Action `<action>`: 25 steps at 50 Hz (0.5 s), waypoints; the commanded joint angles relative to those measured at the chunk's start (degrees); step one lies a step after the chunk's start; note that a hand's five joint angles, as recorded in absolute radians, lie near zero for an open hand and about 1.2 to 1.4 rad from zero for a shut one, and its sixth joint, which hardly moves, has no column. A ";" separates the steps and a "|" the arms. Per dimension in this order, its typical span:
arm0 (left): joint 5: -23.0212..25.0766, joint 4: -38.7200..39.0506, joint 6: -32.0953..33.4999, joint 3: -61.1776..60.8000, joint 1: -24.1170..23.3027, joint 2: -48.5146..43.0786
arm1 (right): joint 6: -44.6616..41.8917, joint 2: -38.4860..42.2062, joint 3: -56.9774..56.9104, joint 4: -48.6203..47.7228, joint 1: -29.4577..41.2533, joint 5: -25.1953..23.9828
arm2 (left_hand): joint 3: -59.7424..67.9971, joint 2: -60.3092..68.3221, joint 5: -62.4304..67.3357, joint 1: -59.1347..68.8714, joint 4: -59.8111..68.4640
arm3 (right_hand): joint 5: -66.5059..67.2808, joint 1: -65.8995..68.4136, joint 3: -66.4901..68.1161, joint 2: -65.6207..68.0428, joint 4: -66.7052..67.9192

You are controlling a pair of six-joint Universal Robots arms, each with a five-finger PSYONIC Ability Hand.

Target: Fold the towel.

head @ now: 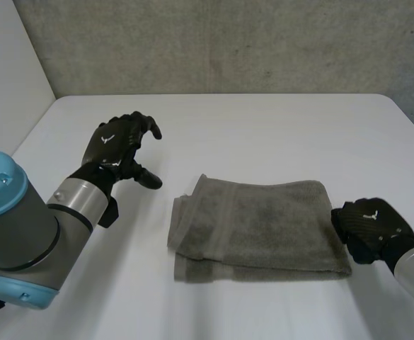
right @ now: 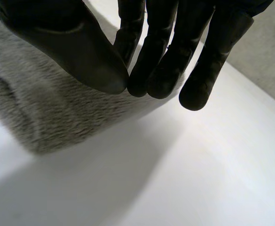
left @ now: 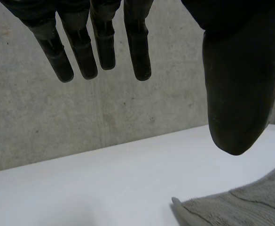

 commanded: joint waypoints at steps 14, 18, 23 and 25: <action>-0.21 -3.43 -3.28 6.47 -0.78 2.92 | 7.75 1.42 -20.20 12.90 27.15 15.90 | -4.11 -3.70 -1.46 -3.26 -3.87 | -43.54 -43.13 -42.87 -42.84 -43.01; -0.12 -3.16 -3.11 4.53 -0.78 2.22 | 6.70 1.51 -14.75 9.49 24.26 15.66 | -4.62 -4.21 -1.97 -3.77 -4.38 | -51.82 -51.41 -51.15 -51.11 -51.28; -0.21 -3.08 -3.03 3.91 -0.87 0.72 | 3.44 0.98 -6.46 4.11 14.14 12.14 | -4.62 -4.21 -1.97 -3.77 -4.38 | -51.83 -51.42 -51.16 -51.12 -51.29; -0.21 -3.16 -3.03 4.00 -0.87 0.11 | 2.21 0.72 -4.09 3.58 11.50 9.85 | -4.62 -4.21 -1.97 -3.77 -4.38 | -51.83 -51.42 -51.16 -51.12 -51.29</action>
